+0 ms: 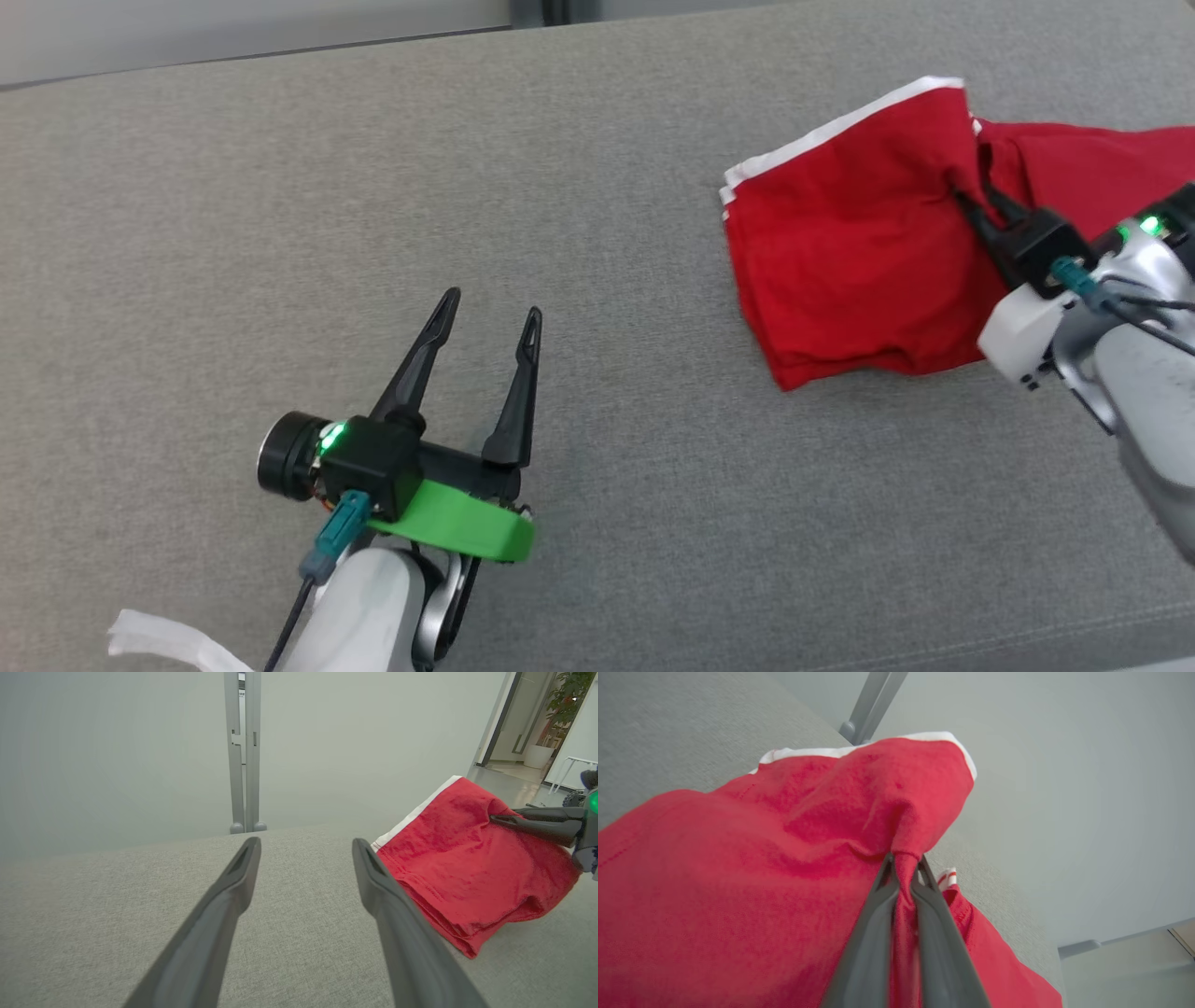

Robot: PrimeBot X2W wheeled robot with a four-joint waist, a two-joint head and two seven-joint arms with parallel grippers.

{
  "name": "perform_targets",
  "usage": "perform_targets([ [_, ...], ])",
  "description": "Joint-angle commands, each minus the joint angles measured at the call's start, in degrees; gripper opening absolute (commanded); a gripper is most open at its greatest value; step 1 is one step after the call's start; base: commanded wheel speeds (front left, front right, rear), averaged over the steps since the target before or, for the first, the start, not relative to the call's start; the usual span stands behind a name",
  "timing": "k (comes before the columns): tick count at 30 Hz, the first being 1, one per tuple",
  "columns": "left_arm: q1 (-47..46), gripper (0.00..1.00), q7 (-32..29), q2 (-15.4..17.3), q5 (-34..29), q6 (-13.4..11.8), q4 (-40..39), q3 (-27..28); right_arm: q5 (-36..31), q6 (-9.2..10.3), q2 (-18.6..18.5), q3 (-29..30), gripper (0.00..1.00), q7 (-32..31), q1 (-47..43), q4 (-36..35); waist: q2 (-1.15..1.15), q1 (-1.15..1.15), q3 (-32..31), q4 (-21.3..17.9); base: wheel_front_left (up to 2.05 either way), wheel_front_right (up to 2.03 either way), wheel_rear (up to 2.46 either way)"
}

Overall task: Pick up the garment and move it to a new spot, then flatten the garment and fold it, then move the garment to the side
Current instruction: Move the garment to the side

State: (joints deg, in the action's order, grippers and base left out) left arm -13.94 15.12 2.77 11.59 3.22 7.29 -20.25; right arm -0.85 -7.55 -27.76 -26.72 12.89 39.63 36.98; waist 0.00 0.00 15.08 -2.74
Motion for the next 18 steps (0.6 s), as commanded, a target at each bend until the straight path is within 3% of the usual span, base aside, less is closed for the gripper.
perform_targets([
  [1, -1.7, 1.00, 0.0, 0.3, -0.8, 0.4, -0.5, -0.3, 0.8, 0.12, -2.1, -0.9, 0.00, -0.6, 1.6, -1.0, 0.00, 0.00, 3.8, -4.7, 0.00, 0.00, 0.00],
  [9, -6.3, 1.00, 0.0, 0.3, -2.6, 1.4, -0.7, -3.2, 4.2, 0.12, -13.7, -2.9, 0.00, -3.4, 5.9, -1.3, 0.00, 0.00, 8.4, -7.1, 0.00, 0.00, 0.00],
  [18, -8.3, 1.00, 0.0, 0.3, -2.9, 1.5, -0.3, -3.6, 8.0, 0.12, -17.0, 1.9, 0.00, -3.9, 8.1, 3.7, 0.00, 0.00, 11.6, -6.1, 0.00, 0.00, 0.00],
])
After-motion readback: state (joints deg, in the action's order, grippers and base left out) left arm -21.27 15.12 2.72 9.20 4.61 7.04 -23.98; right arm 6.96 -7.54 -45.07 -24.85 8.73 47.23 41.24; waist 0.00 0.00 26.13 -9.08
